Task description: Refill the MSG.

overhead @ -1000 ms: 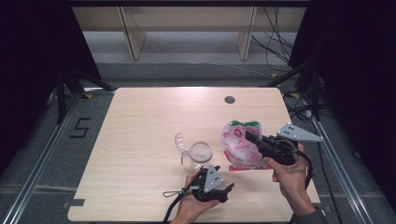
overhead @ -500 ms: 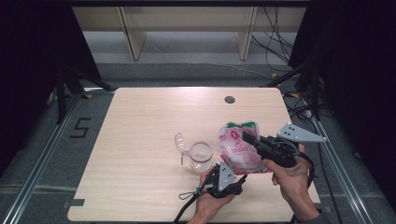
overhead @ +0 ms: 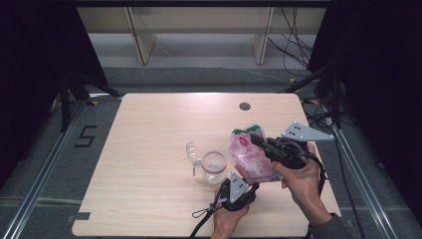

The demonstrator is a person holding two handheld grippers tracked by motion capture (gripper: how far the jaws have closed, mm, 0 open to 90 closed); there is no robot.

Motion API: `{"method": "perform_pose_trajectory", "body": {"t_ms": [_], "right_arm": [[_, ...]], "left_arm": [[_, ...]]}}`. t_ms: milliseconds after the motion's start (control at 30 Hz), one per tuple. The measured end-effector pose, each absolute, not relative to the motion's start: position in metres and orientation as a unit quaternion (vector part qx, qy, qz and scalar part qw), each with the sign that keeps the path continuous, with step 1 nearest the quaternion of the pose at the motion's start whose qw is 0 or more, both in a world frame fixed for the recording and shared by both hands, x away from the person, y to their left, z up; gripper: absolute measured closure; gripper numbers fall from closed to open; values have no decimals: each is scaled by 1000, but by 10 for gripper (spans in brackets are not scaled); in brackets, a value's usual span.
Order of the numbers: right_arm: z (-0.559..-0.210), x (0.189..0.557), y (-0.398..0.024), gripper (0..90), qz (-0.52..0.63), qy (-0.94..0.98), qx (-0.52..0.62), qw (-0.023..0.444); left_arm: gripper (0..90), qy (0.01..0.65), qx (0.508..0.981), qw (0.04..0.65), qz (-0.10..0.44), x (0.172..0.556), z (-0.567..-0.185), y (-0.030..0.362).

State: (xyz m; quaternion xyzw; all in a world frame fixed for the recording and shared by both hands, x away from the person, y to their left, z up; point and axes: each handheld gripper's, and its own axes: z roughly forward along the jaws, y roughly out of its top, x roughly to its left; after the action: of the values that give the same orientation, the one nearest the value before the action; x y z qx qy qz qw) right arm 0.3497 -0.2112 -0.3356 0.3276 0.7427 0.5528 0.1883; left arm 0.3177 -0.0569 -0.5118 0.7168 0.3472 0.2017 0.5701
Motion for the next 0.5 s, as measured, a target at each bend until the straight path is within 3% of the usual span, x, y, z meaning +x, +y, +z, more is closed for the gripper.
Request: {"method": "perform_pose_trajectory", "body": {"t_ms": [267,500], "right_arm": [[-328,361,-184,900,533,763,307,202],[-326,372,-163,900,512,778,312,188]], "left_arm": [[666,365,685,607,171,322,-511,-54],[678,382,656,634,151,324,-512,-57]]}}
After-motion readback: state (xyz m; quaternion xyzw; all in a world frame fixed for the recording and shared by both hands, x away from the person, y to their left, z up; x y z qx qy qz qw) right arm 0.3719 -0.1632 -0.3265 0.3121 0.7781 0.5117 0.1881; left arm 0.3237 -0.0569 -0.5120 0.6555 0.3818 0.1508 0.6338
